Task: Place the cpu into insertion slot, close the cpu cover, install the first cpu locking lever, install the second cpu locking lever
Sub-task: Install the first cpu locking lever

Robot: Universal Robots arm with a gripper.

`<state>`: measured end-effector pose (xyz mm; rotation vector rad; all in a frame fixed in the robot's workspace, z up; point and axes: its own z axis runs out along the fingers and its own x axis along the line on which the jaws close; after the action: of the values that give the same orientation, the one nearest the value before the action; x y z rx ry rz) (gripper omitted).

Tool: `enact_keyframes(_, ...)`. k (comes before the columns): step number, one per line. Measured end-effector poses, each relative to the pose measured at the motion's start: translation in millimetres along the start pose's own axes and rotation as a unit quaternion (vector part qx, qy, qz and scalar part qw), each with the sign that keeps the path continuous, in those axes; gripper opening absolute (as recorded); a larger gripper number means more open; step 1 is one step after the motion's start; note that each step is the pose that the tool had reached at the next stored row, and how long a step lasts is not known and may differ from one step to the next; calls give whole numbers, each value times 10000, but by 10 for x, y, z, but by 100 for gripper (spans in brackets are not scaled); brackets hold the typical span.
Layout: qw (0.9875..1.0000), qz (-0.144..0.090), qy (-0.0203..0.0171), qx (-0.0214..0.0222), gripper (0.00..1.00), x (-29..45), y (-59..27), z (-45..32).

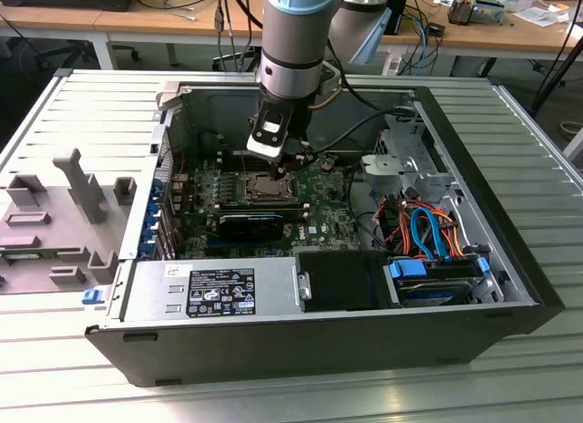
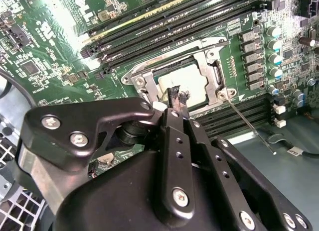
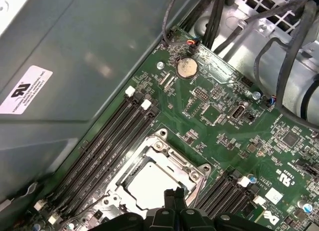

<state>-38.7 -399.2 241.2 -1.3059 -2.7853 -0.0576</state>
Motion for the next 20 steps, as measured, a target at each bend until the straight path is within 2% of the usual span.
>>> enact_keyframes(8,9996,-277,2,21,11,0,0,0)
enact_keyframes(20,9990,-436,4,32,11,0,0,1)
